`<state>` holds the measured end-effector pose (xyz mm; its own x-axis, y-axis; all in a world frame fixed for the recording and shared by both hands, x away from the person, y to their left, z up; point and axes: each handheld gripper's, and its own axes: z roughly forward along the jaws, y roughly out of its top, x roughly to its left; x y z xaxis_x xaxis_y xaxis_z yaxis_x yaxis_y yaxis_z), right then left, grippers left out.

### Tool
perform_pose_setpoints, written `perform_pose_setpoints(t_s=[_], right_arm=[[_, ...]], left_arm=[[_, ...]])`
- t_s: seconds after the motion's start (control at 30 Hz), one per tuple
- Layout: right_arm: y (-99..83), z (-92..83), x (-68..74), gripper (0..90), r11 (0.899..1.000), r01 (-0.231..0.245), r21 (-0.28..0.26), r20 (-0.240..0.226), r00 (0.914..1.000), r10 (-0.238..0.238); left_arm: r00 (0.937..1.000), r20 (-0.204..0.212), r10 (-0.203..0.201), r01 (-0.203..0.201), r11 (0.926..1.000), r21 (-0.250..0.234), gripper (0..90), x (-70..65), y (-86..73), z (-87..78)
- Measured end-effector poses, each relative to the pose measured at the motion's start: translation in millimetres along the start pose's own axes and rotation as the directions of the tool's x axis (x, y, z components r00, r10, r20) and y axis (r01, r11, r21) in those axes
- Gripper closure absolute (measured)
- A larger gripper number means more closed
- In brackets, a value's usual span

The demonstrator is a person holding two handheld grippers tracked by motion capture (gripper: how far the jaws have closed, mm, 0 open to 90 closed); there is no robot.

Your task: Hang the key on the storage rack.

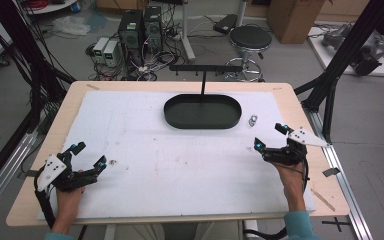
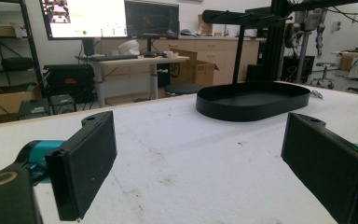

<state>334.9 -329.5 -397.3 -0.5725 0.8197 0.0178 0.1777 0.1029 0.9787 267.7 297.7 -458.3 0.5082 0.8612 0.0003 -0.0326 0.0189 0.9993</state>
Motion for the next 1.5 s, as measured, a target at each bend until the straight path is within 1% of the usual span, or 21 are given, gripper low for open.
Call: perform_pose_setpoints(t_s=[0.33, 0.43, 0.57, 0.6, 0.67, 0.7, 0.77, 0.8, 0.87, 0.9, 0.93, 0.97, 1.0, 1.13, 1.17, 1.2, 1.23, 1.33, 1.37, 1.4, 1.5], right_arm=[[38.7, 24.0, -17.2, 0.9, 0.992, 0.015, 0.125, 0.006, 0.9998, -0.016], [52.4, 37.4, -25.3, 0.9, 0.980, 0.024, 0.197, 0.008, 0.9996, -0.027], [60.7, 48.5, -31.1, 0.9, 0.968, 0.035, 0.249, 0.018, 0.9990, -0.040], [65.1, 56.3, -34.3, 1.0, 0.958, 0.027, 0.286, 0.024, 0.9991, -0.035], [66.9, 60.6, -36.2, 1.0, 0.951, 0.027, 0.308, 0.031, 0.9988, -0.038], [70.6, 69.1, -39.4, 1.0, 0.935, 0.027, 0.353, 0.041, 0.9982, -0.044], [72.2, 73.3, -40.3, 1.0, 0.929, 0.026, 0.369, 0.050, 0.9977, -0.047], [75.1, 82.4, -42.7, 1.0, 0.916, 0.026, 0.400, 0.049, 0.9975, -0.050], [75.6, 85.4, -42.8, 1.0, 0.913, 0.021, 0.407, 0.053, 0.9975, -0.046], [76.0, 89.6, -44.0, 1.0, 0.906, 0.025, 0.422, 0.050, 0.9975, -0.051], [75.9, 93.5, -44.5, 1.5, 0.898, 0.022, 0.439, 0.053, 0.9974, -0.050], [74.6, 102.6, -46.3, 1.5, 0.880, 0.014, 0.474, 0.054, 0.9975, -0.045], [74.6, 102.6, -46.3, 1.5, 0.880, 0.014, 0.474, 0.054, 0.9975, -0.045], [69.9, 114.4, -49.5, 1.6, 0.863, -0.008, 0.506, 0.073, 0.9968, -0.033], [65.5, 118.8, -52.2, 1.5, 0.845, -0.022, 0.535, 0.091, 0.9953, -0.032], [65.5, 118.8, -52.2, 1.5, 0.845, -0.022, 0.535, 0.091, 0.9953, -0.032], [63.7, 120.4, -53.1, 1.6, 0.838, -0.022, 0.546, 0.096, 0.9947, -0.037], [56.1, 127.2, -57.1, 5.5, 0.806, -0.054, 0.589, 0.124, 0.9921, -0.024], [56.1, 127.2, -57.1, 5.5, 0.806, -0.054, 0.589, 0.124, 0.9921, -0.024], [52.6, 131.2, -58.3, 5.5, 0.793, -0.058, 0.607, 0.128, 0.9914, -0.026], [48.6, 135.5, -59.3, 5.5, 0.783, -0.067, 0.619, 0.139, 0.9900, -0.024]], left_arm=[[1.0000, -0.002, -0.008, 0.008, 1.0000, -0.002, 10.6, -0.1, 0.0, 0.2], [1.0000, -0.001, -0.006, 0.006, 1.0000, -0.001, 10.6, 0.0, 0.0, 0.3], [1.0000, -0.001, -0.005, 0.005, 1.0000, -0.001, 10.6, 0.0, 0.0, 0.2], [1.0000, -0.001, -0.005, 0.005, 1.0000, -0.001, 10.6, 0.0, 0.0, 0.2], [1.0000, -0.002, -0.008, 0.008, 1.0000, -0.002, 10.6, 0.0, 0.0, 0.2], [1.0000, -0.002, -0.008, 0.008, 1.0000, -0.002, 10.6, 0.0, 0.0, 0.2], [1.0000, -0.002, -0.008, 0.008, 1.0000, -0.002, 10.6, 0.0, 0.0, 0.2], [1.0000, -0.002, -0.009, 0.009, 1.0000, -0.001, 10.6, 0.1, 0.0, 0.2], [1.0000, -0.002, -0.009, 0.009, 1.0000, -0.001, 10.6, 0.1, 0.0, 0.2], [1.0000, -0.001, -0.009, 0.009, 1.0000, 0.000, 10.6, 0.1, 0.0, 0.2], [1.0000, -0.002, -0.009, 0.009, 1.0000, 0.000, 10.6, 0.1, 0.0, 0.2], [1.0000, -0.002, -0.009, 0.009, 1.0000, -0.001, 10.6, 0.1, 0.0, 0.2], [1.0000, -0.002, -0.009, 0.009, 1.0000, 0.000, 10.6, 0.1, 0.0, 0.2], [1.0000, -0.002, -0.009, 0.009, 1.0000, -0.001, 10.6, 0.1, 0.0, 0.2], [1.0000, -0.002, -0.009, 0.009, 1.0000, -0.001, 10.6, 0.0, 0.0, 0.2], [1.0000, -0.002, -0.009, 0.009, 1.0000, -0.001, 10.6, 0.0, 0.0, 0.2], [1.0000, -0.002, -0.009, 0.009, 1.0000, -0.001, 10.6, 0.0, 0.0, 0.2], [1.0000, -0.002, -0.009, 0.009, 1.0000, 0.000, 10.6, 0.1, 0.0, 0.2], [1.0000, -0.002, -0.009, 0.009, 1.0000, -0.001, 10.6, 0.0, 0.0, 0.2], [1.0000, -0.001, -0.007, 0.007, 1.0000, -0.001, 10.6, 0.0, 0.0, 0.3], [1.0000, -0.001, -0.007, 0.007, 1.0000, -0.001, 10.6, 0.0, 0.0, 0.3]])
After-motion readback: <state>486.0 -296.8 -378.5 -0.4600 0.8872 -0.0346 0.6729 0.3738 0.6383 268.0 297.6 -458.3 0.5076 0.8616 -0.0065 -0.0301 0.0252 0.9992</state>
